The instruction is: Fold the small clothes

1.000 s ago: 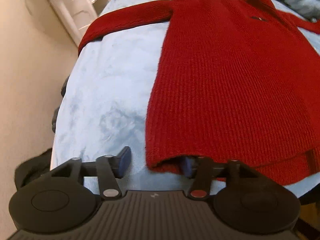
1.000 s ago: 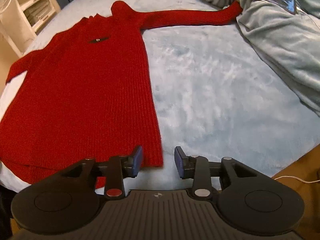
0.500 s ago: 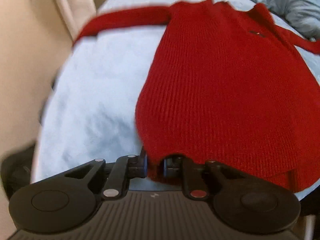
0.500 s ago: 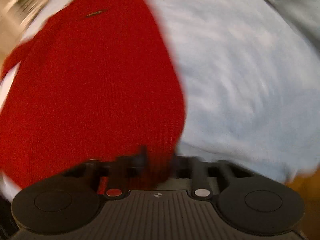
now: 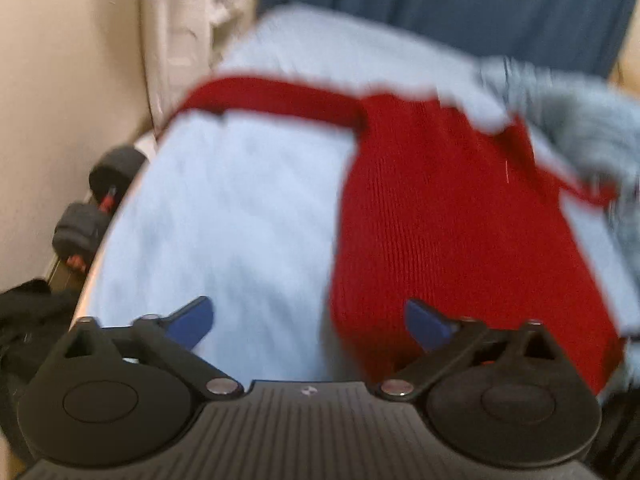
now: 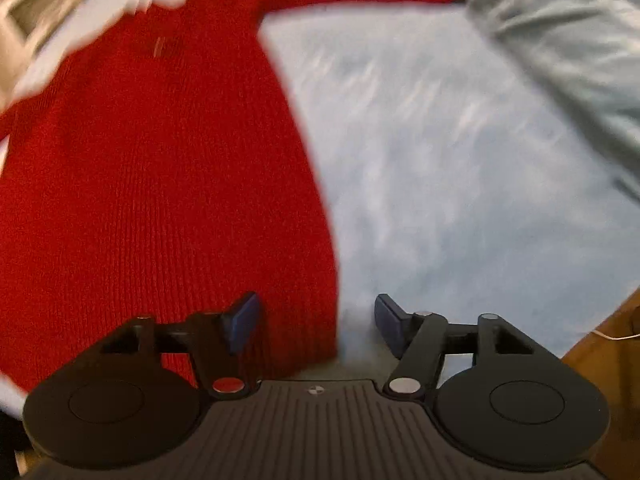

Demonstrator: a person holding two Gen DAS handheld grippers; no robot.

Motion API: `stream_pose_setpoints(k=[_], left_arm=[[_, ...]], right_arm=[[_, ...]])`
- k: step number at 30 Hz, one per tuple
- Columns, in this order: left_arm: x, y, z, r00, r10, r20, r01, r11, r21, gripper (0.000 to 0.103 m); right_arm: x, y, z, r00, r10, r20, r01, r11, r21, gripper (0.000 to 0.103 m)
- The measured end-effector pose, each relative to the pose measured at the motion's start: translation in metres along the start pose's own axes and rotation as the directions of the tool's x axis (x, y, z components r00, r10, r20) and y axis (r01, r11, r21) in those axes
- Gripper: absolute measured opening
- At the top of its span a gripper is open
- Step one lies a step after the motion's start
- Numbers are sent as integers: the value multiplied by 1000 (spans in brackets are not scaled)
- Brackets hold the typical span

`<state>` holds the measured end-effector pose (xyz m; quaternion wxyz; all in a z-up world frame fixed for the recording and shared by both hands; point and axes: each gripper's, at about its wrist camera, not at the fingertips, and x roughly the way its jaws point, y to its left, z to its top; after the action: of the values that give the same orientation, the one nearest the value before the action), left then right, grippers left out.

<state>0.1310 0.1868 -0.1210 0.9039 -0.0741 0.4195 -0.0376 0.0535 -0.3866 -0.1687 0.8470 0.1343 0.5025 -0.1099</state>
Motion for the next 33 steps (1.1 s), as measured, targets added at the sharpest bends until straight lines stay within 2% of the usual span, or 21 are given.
stream_pose_setpoints(k=[4, 6, 9, 12, 13, 14, 15, 16, 17, 18, 21, 23, 24, 25, 26, 27, 28, 29, 31, 33], left_arm=[[47, 23, 84, 997, 3, 77, 11, 984, -177, 103], [82, 40, 124, 995, 14, 100, 17, 953, -303, 103], [146, 74, 170, 997, 7, 75, 33, 855, -518, 103], [193, 107, 191, 998, 40, 48, 1, 762, -648, 103], [210, 116, 196, 999, 38, 36, -3, 727, -687, 102], [223, 124, 201, 1000, 16, 20, 3, 706, -709, 100], [236, 131, 206, 1000, -11, -1, 6, 689, -724, 95], [251, 134, 210, 1000, -19, -23, -4, 680, -733, 70], [260, 135, 213, 999, -3, -51, -35, 686, -726, 30], [262, 135, 217, 997, 36, -62, -70, 699, -712, 16], [230, 133, 217, 997, 74, 26, -33, 701, -712, 15], [195, 134, 206, 992, 82, 91, 4, 723, -691, 14], [180, 137, 198, 990, 108, 95, -15, 737, -676, 14], [176, 142, 191, 989, 129, 78, -44, 743, -668, 14], [179, 152, 183, 988, 150, 28, -93, 738, -668, 14], [186, 163, 177, 989, 148, -21, -122, 716, -687, 14], [193, 173, 172, 991, 128, -51, -125, 682, -720, 14], [197, 179, 170, 993, 106, -44, -103, 657, -747, 14], [197, 175, 179, 992, 125, -21, -99, 667, -738, 14], [197, 162, 191, 990, 140, -14, -110, 707, -698, 14]], right_arm=[[0, 7, 23, 992, -9, 122, 0, 997, 72, 66], [14, 14, 36, 989, -27, 148, 13, 995, 96, 66], [32, 24, 45, 987, -47, 151, 27, 991, 128, 65], [46, 35, 46, 993, -36, 113, 22, 992, 124, 64], [51, 40, 45, 994, -33, 102, 23, 994, 104, 64], [54, 44, 44, 995, -35, 95, 27, 996, 84, 64], [59, 48, 44, 995, -40, 91, 34, 997, 63, 64], [62, 53, 44, 995, -42, 87, 39, 999, 38, 64], [66, 57, 44, 996, -46, 81, 46, 999, 5, 65], [69, 60, 45, 995, -58, 82, 60, 998, -24, 65], [69, 65, 49, 994, -65, 90, 70, 996, -53, 65], [69, 64, 51, 993, -61, 101, 65, 997, -36, 64], [68, 64, 52, 992, -56, 111, 58, 998, -21, 64], [69, 63, 52, 992, -55, 115, 57, 998, -13, 64], [70, 63, 52, 991, -56, 118, 57, 998, -9, 64], [71, 63, 51, 991, -57, 120, 59, 998, -8, 64], [71, 64, 52, 991, -58, 121, 59, 998, -10, 64], [69, 63, 52, 991, -55, 124, 56, 998, -6, 63], [64, 58, 54, 990, -36, 140, 34, 999, 18, 60], [58, 47, 61, 986, -8, 169, -3, 998, 66, 60]])
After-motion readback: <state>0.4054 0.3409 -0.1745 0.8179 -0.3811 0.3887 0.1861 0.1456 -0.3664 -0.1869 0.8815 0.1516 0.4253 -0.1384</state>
